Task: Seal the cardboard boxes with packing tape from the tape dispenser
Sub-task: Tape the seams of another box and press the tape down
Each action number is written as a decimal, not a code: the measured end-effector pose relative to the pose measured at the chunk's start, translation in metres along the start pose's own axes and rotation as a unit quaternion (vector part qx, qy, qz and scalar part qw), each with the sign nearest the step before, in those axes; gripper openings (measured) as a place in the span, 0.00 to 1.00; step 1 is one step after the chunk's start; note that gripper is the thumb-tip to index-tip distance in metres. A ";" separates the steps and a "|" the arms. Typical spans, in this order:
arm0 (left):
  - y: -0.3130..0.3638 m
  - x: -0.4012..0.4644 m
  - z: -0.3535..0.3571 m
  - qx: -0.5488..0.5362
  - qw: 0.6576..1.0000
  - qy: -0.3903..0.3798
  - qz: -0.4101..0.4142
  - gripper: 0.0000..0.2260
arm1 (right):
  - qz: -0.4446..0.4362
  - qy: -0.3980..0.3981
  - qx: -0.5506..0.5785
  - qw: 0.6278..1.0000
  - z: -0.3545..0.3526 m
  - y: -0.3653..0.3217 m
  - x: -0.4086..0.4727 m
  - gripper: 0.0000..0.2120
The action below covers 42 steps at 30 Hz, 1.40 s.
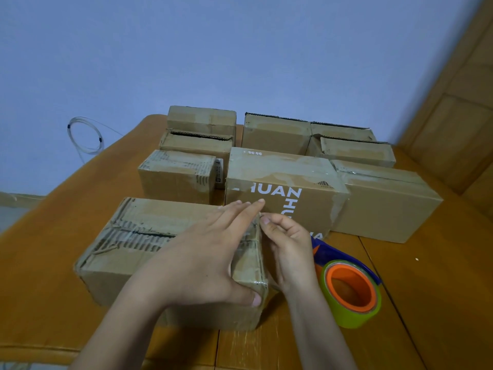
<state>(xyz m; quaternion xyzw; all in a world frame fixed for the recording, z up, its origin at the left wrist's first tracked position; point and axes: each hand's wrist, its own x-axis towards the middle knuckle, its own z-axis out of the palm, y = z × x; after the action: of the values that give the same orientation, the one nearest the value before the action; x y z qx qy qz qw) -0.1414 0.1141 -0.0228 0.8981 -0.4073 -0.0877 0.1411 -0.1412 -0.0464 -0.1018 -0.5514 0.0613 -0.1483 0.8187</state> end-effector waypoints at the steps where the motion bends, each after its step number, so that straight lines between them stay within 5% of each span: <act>1: -0.001 0.000 0.001 -0.002 1.000 0.000 0.001 0.54 | -0.019 0.012 -0.018 1.000 0.001 -0.002 -0.001 0.04; 8: -0.001 0.001 0.002 -0.025 1.000 0.005 0.002 0.56 | -0.216 0.109 -0.220 0.945 0.004 0.006 -0.005 0.13; 12: -0.001 0.002 0.002 -0.039 0.999 0.015 0.008 0.57 | -0.267 0.101 -0.242 0.927 0.004 0.008 -0.011 0.12; 22: 0.000 0.002 0.002 -0.040 0.999 0.014 0.009 0.56 | -0.189 -0.095 -0.308 0.928 -0.016 -0.005 -0.033 0.19; 33: 0.000 0.001 0.002 -0.047 0.999 0.021 0.005 0.56 | -0.118 -0.053 -0.279 0.952 -0.022 -0.014 -0.032 0.16; 42: -0.001 0.001 0.003 -0.030 0.999 0.012 0.009 0.55 | -0.131 -0.085 -0.359 0.920 -0.019 -0.017 -0.036 0.25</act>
<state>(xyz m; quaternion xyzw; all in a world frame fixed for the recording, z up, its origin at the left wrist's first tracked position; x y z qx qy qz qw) -0.1406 0.1132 -0.0258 0.8906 -0.4110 -0.0882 0.1737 -0.1834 -0.0581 -0.0954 -0.8217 -0.0316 -0.1748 0.5415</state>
